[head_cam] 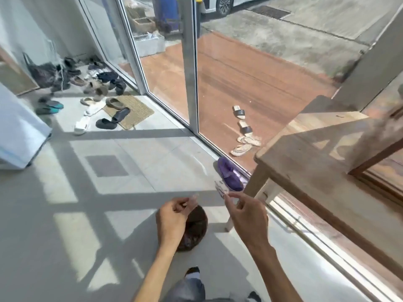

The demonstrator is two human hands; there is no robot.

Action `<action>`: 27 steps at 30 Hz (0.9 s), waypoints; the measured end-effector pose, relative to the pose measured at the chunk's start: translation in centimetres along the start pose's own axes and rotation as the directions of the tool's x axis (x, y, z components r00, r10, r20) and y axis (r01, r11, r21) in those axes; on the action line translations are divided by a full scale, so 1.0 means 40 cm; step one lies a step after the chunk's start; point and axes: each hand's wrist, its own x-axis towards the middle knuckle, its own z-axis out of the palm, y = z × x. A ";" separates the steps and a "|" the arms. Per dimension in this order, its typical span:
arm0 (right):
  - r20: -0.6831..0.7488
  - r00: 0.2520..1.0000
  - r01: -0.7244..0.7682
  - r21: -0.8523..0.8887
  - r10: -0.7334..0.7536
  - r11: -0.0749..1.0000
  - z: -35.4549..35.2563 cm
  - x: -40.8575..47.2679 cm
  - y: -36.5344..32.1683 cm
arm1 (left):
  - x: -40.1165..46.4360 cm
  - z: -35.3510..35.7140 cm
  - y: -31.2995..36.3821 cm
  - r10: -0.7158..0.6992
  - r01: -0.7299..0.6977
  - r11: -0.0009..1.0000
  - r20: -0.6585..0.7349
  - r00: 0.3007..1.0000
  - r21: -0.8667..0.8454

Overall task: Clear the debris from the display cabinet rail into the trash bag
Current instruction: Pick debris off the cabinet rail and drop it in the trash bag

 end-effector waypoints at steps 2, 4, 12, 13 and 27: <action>0.073 0.997 -0.032 0.018 0.030 0.999 0.089 -0.006 0.010 | 0.024 -0.036 -0.052 -0.064 0.064 0.996 0.002 0.998 0.061; 0.131 0.990 -0.057 0.018 0.054 0.998 0.164 -0.014 0.017 | 0.047 -0.059 -0.100 -0.117 0.117 0.990 -0.004 0.993 0.084; 0.195 0.975 -0.106 -0.002 0.104 0.994 0.332 -0.006 -0.008 | 0.127 -0.076 -0.200 -0.146 0.144 0.981 0.003 0.989 0.128; 0.199 0.974 -0.107 0.001 0.104 0.994 0.346 -0.002 -0.014 | 0.136 -0.075 -0.204 -0.133 0.131 0.981 0.005 0.991 0.140; 0.271 0.958 -0.095 -0.025 0.098 0.995 0.356 0.035 -0.020 | 0.219 -0.126 -0.247 -0.156 0.116 0.960 0.141 0.978 0.257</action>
